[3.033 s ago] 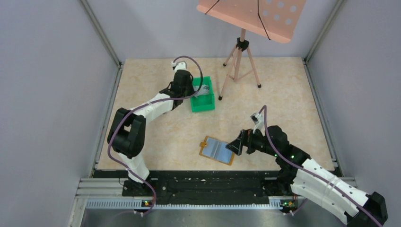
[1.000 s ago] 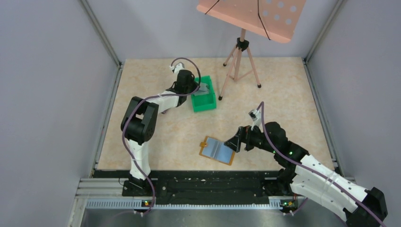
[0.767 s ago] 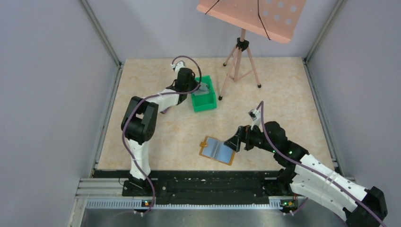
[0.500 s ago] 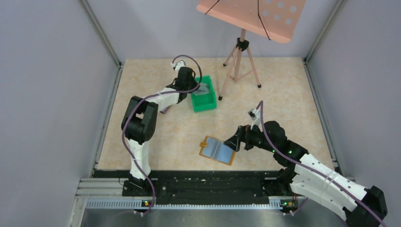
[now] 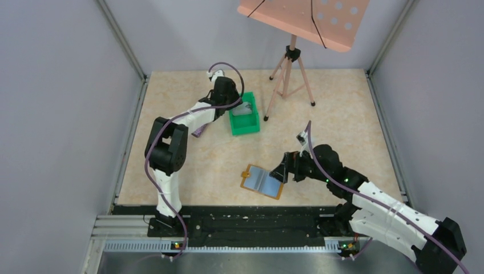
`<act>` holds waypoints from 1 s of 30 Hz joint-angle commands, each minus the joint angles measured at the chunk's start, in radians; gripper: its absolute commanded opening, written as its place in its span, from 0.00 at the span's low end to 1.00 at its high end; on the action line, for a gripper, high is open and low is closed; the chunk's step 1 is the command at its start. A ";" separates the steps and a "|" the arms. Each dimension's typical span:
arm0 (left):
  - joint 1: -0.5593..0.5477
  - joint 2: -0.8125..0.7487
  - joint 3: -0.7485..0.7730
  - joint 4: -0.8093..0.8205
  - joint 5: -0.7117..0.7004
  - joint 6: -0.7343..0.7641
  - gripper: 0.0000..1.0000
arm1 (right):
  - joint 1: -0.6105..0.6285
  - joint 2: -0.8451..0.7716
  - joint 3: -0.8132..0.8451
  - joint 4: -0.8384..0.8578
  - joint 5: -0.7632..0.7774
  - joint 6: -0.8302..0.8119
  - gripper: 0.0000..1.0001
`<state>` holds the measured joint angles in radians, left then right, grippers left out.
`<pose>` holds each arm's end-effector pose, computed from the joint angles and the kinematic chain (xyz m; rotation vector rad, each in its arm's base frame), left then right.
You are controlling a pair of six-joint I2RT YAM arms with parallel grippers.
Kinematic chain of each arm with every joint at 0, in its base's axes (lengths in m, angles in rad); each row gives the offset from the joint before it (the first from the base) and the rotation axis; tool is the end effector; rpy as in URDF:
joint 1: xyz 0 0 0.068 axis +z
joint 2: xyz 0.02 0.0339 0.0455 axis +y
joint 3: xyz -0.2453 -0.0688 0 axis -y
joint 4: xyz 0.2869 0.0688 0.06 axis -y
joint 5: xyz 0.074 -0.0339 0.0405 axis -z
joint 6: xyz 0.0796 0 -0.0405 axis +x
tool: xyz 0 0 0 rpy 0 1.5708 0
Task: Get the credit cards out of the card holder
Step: Place the credit card in the storage box, then remove the credit card from the card holder.
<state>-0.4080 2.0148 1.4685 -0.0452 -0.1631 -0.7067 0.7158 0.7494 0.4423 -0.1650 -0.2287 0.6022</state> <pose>0.4901 -0.1978 0.1522 -0.4199 2.1502 -0.4652 0.1896 0.1888 0.1822 -0.2786 2.1819 1.0218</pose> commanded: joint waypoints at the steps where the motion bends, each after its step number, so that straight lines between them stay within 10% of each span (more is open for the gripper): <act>1: 0.004 -0.091 0.043 -0.030 0.064 0.013 0.52 | -0.007 0.047 0.076 -0.047 0.032 -0.015 0.99; 17: 0.002 -0.600 -0.311 -0.351 0.215 0.103 0.52 | -0.006 0.068 -0.053 -0.046 0.153 0.322 0.82; 30: -0.123 -0.897 -0.797 -0.234 0.424 -0.016 0.52 | -0.006 0.271 -0.120 0.142 0.106 0.336 0.66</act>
<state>-0.4957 1.1778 0.7208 -0.3672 0.1856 -0.6727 0.7158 0.9470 0.2897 -0.1150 -0.1078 0.9695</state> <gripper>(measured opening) 0.520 0.682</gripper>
